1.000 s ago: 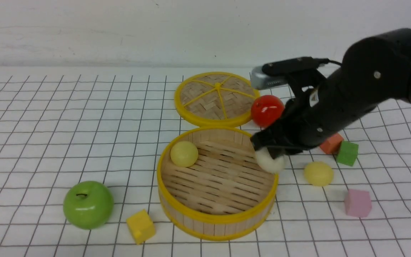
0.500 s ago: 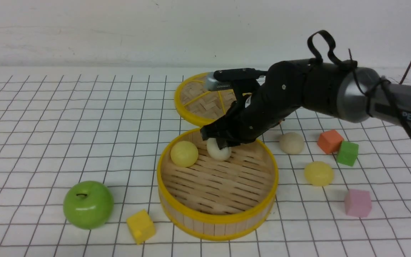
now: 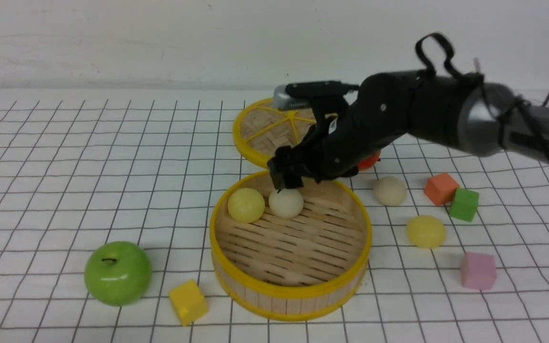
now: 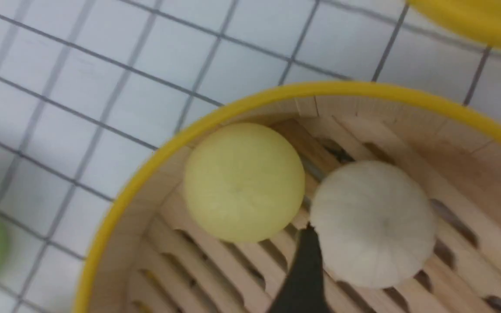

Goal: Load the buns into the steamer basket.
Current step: Use the right arm to put the steamed stuffed bun into the steamer, then use the right arm to grab a steamed stuffed bun

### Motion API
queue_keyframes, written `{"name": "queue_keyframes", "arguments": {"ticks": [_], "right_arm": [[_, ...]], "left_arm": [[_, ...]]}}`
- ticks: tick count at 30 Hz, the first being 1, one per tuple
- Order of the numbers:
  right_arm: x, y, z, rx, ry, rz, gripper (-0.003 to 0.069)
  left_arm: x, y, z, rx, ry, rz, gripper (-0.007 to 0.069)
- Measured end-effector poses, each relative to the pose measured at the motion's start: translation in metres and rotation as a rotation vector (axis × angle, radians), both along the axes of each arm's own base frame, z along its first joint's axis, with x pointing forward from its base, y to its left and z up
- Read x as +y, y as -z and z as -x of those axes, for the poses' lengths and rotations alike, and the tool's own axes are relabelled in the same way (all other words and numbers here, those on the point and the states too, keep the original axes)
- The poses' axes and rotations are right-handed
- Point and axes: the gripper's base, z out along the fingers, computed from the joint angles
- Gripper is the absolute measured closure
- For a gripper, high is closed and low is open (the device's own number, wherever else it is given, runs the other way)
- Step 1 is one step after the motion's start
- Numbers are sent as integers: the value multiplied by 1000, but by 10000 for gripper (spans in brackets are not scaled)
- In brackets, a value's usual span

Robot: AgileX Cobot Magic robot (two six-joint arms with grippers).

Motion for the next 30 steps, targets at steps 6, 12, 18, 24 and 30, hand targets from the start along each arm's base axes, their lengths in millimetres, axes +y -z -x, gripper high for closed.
{"name": "queue_keyframes", "arguments": {"ticks": [6,12,18,24,30], "right_arm": [[-45,-66,35,-25,-12,263,157],[-107,-13,29,265,206,406,295],[-138,29,4,349,321,266,336],[-149,41,-9,340,336,162,336],[-148,45,-12,338,332,140,336]], "left_arm": [[0,0,0,0,0,0,596],[0,0,0,0,0,0,589],[0,0,0,0,0,0,587],[0,0,0,0,0,0,586],[0,0,0,0,0,0,586]]}}
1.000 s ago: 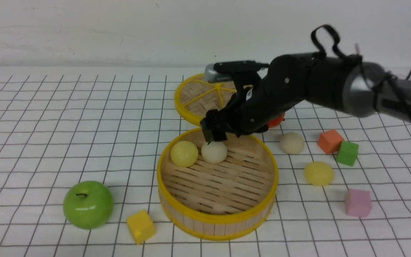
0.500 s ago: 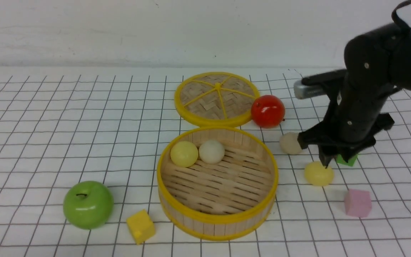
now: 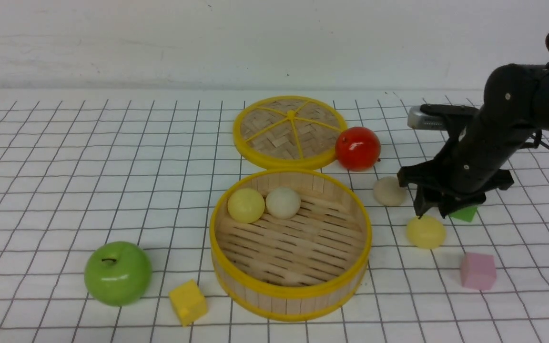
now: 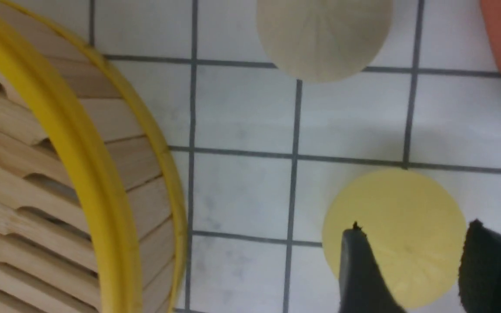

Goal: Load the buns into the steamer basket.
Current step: Use the right arm to grab a steamed stuffed bun

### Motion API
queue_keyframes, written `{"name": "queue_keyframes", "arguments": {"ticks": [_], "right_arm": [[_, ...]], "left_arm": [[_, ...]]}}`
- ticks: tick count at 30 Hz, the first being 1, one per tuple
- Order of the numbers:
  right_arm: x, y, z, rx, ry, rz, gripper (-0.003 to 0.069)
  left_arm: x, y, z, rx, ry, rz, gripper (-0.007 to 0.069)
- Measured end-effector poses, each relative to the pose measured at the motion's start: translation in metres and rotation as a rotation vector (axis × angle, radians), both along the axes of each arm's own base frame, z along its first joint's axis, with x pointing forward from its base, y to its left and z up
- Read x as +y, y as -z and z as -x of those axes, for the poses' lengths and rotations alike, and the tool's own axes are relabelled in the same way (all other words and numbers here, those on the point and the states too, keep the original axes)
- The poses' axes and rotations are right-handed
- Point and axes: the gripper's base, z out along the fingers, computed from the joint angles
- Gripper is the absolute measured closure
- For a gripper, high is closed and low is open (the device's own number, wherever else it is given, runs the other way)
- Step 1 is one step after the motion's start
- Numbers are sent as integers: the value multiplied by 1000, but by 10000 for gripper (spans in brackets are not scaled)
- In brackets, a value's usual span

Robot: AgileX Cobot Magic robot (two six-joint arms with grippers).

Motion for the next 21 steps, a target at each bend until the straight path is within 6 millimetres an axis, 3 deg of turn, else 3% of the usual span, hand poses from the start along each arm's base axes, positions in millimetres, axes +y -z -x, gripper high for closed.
{"name": "queue_keyframes", "arguments": {"ticks": [4,12,18,21], "right_arm": [[0,14,-4,25,-1,11,336],[1,23,-8,18,1,13,353],[1,23,-8,16,-4,15,473],[0,24,-7,21,-16,21,585]], "left_arm": [[0,0,0,0,0,0,582],[0,0,0,0,0,0,570],[0,0,0,0,0,0,568],[0,0,0,0,0,0,568]]}}
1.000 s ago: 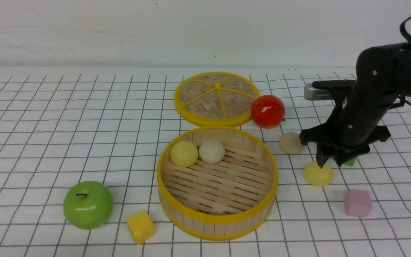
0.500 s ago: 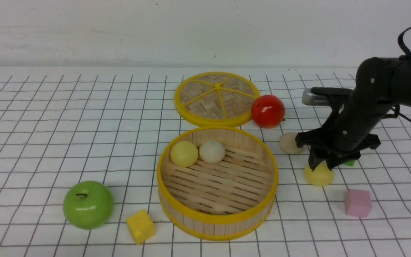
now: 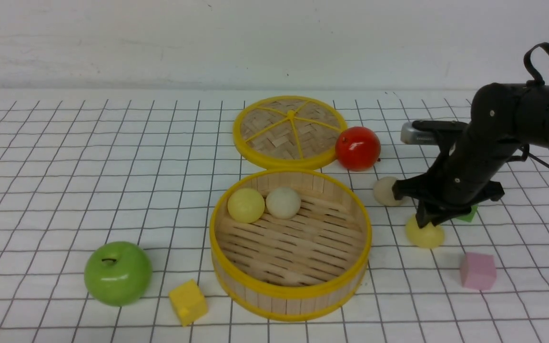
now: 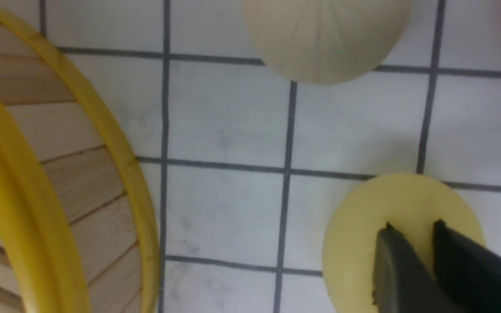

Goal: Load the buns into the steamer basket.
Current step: Use the right arm to grab a steamed stuffed bun, then use the right arm to put the steamed stuffed bun into the steamer

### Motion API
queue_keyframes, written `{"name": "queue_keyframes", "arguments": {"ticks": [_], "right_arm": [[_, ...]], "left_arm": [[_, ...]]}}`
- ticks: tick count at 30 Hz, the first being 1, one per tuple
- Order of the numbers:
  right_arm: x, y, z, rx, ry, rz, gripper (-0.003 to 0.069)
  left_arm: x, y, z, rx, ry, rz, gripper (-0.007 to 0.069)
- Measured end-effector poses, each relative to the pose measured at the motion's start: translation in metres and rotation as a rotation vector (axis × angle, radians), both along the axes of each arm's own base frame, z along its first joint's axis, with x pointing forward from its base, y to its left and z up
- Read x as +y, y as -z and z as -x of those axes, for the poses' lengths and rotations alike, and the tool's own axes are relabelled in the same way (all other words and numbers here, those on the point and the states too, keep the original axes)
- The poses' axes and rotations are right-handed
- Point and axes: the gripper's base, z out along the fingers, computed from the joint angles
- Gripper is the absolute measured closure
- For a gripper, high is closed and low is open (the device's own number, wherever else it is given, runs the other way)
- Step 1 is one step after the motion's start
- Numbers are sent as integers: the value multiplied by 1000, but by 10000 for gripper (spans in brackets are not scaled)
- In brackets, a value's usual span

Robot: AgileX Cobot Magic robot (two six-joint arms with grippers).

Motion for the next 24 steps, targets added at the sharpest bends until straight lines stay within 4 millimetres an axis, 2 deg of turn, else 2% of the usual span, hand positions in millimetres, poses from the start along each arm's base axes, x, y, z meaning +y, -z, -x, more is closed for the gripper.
{"name": "queue_keyframes", "arguments": {"ticks": [3,8,11,13,14,15,16,17,19,22,23,24], "right_arm": [[0,-2,2,7,-16,8,652],[4,-27,11,-24,-42,3,657],[31,-73,29,-157,-143,-48,657],[51,-89,39,-221,-207,-88,655],[53,-90,39,-230,-212,-93,654],[71,-94,43,-267,-260,-123,650],[72,-93,44,-270,-262,-124,650],[84,-89,44,-284,-288,-136,649],[94,-78,39,-291,-298,-137,647],[101,-62,32,-297,-294,-134,641],[103,-48,25,-300,-283,-132,631],[104,-42,22,-300,-278,-131,625]], "left_arm": [[0,0,0,0,0,0,565],[0,0,0,0,0,0,557],[0,0,0,0,0,0,552],[0,0,0,0,0,0,550],[0,0,0,0,0,0,550],[0,0,0,0,0,0,550],[0,0,0,0,0,0,550],[0,0,0,0,0,0,550],[0,0,0,0,0,0,546],[0,0,0,0,0,0,543],[0,0,0,0,0,0,541],[0,0,0,0,0,0,540]]}}
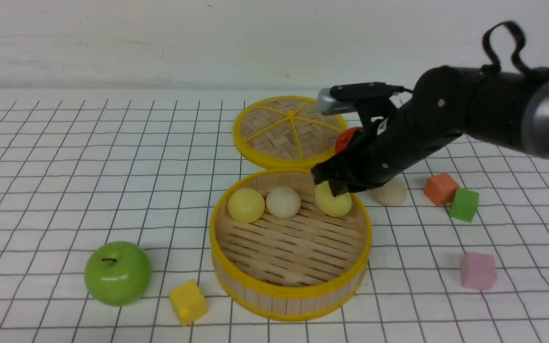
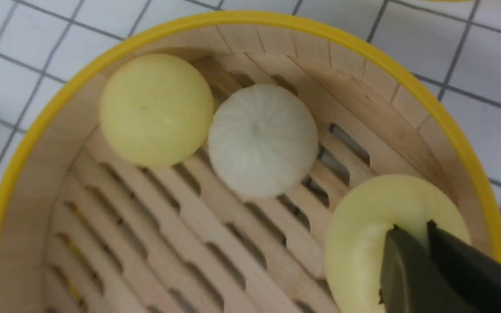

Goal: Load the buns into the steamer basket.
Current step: Use the right arm to put the steamed stuffed bun into the steamer, then use the right arm to grab a steamed stuffed bun

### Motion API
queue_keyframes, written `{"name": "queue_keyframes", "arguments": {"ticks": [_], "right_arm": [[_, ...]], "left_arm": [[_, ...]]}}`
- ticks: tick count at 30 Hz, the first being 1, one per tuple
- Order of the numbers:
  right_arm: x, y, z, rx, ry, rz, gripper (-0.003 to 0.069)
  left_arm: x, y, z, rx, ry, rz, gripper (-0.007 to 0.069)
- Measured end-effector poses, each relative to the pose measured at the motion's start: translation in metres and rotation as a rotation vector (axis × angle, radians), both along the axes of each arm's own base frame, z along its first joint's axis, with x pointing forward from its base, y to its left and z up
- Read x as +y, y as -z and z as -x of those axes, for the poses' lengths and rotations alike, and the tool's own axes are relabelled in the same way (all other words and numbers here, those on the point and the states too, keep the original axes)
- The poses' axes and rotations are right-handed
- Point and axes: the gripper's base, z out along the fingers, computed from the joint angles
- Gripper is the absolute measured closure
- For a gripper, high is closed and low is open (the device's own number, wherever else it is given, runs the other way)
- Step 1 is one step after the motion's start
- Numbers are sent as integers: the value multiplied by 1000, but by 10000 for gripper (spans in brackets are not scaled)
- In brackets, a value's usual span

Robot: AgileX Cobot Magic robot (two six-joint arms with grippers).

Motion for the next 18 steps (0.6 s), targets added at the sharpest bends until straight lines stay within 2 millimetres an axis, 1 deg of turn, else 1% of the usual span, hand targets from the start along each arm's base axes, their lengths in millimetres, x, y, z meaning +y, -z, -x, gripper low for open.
{"name": "queue_keyframes", "arguments": {"ticks": [2,3,4,6,10,11,13,14,16,18], "right_arm": [[1,11,-4,5,7,3,600],[2,13,-5,7,8,4,596],[3,18,-6,15,13,0,566],[4,21,-7,23,21,-11,502],[4,19,-7,23,26,-24,318],[4,18,-7,22,26,-24,309],[2,6,-2,16,19,-30,205],[1,-1,1,14,13,-31,179],[-3,-23,9,-21,1,-34,140],[-12,-45,16,-62,-7,-21,120]], "left_arm": [[0,0,0,0,0,0,538],[0,0,0,0,0,0,538],[0,0,0,0,0,0,536],[0,0,0,0,0,0,533],[0,0,0,0,0,0,533],[0,0,0,0,0,0,533],[0,0,0,0,0,0,531],[0,0,0,0,0,0,529],[0,0,0,0,0,0,525],[0,0,0,0,0,0,522]]}}
